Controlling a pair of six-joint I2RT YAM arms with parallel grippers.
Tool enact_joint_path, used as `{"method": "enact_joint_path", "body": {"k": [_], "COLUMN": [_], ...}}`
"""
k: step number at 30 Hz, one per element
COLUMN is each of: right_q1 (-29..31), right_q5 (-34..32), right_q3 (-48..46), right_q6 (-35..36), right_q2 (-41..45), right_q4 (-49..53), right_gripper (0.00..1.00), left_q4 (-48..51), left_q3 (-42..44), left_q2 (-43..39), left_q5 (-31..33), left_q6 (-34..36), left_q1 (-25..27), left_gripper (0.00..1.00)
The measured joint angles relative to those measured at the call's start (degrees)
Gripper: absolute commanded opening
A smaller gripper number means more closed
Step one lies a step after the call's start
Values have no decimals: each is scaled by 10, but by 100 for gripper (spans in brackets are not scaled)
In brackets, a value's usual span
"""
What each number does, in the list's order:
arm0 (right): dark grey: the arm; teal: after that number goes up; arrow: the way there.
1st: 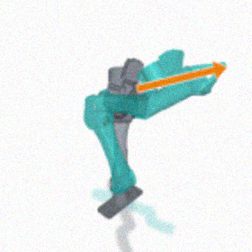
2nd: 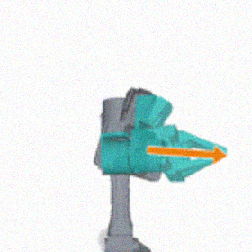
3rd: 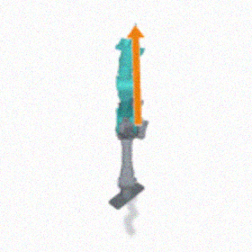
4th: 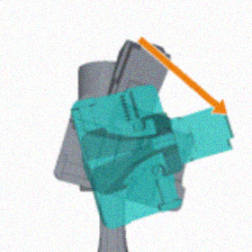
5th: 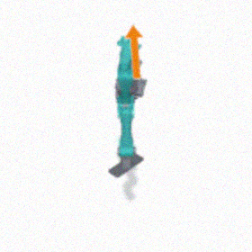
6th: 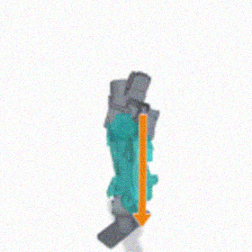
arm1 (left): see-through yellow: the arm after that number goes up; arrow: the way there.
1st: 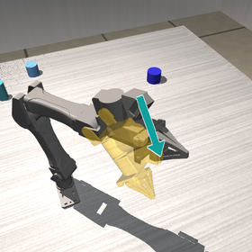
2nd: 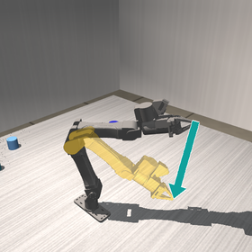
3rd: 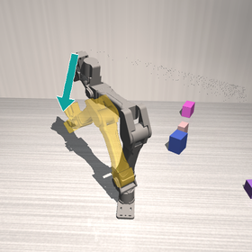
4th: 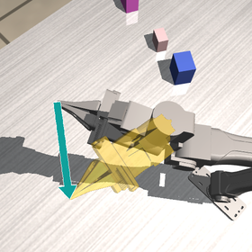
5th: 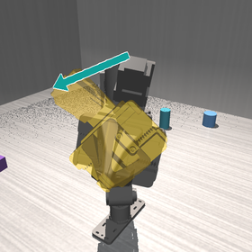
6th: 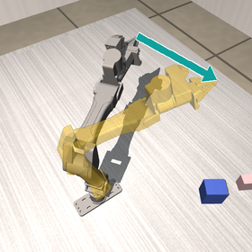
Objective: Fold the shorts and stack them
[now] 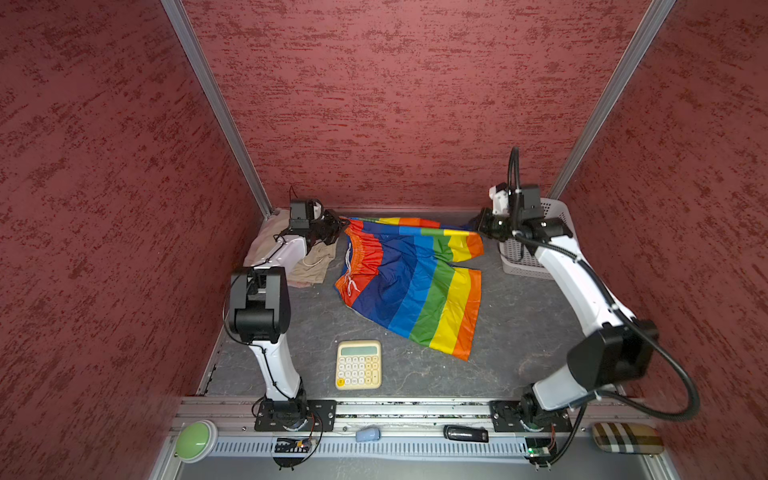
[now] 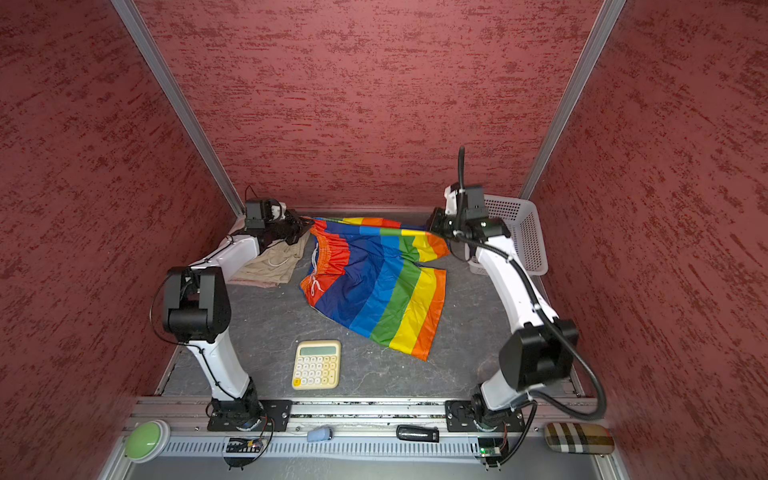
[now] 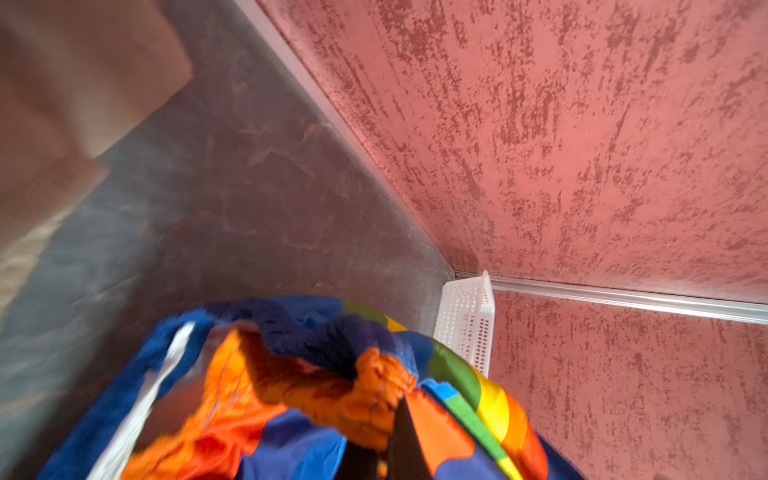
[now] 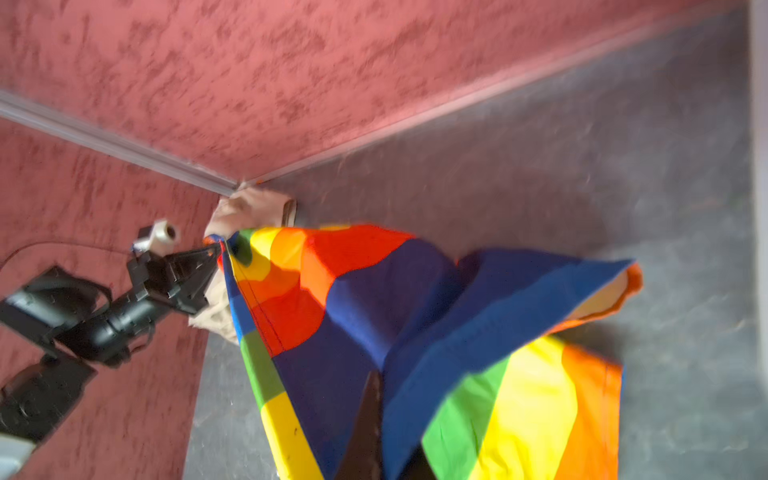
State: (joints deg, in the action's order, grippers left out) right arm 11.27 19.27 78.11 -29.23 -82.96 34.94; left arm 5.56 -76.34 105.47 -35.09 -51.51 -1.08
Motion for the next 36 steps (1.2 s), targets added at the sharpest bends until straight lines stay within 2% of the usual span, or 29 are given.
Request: {"method": "enact_joint_path", "body": {"k": [3, 7, 9, 12, 15, 19, 21, 25, 28, 30, 33, 36], "right_q1": [40, 85, 88, 87, 76, 46, 22, -15, -26, -27, -26, -25], "right_q5": [0, 5, 6, 1, 12, 26, 24, 13, 3, -1, -3, -3], "right_q3": [-191, -403, -463, -485, -452, -351, -276, -70, 55, 108, 98, 27], "right_q6": [-49, -122, -146, -155, -153, -133, -117, -77, -50, -32, -13, -4], "right_q2": [79, 100, 99, 68, -2, -118, -175, -257, -252, -227, -169, -129], "right_q4": [-61, -140, -164, -185, -232, -277, -263, -172, -120, -104, -90, -93], "right_gripper": [0, 0, 0, 0, 0, 0, 0, 0, 0, 0, 0, 0], "left_q4": [13, 39, 52, 64, 64, 60, 63, 89, 121, 130, 137, 127], "left_q3": [86, 180, 217, 262, 285, 264, 223, 80, -24, -73, -74, -5], "left_q2": [-61, -112, -121, -121, -109, -55, -21, 35, 33, 20, -18, -49], "left_q5": [1, 0, -5, -3, 4, 5, 6, 9, 17, 19, 19, 17], "left_q6": [20, 49, 61, 74, 79, 79, 74, 69, 80, 90, 103, 110], "left_q1": [-10, -16, -11, -9, -11, -11, -9, -7, -6, -5, -5, -4], "left_gripper": [0, 0, 0, 0, 0, 0, 0, 0, 0, 0, 0, 0]}}
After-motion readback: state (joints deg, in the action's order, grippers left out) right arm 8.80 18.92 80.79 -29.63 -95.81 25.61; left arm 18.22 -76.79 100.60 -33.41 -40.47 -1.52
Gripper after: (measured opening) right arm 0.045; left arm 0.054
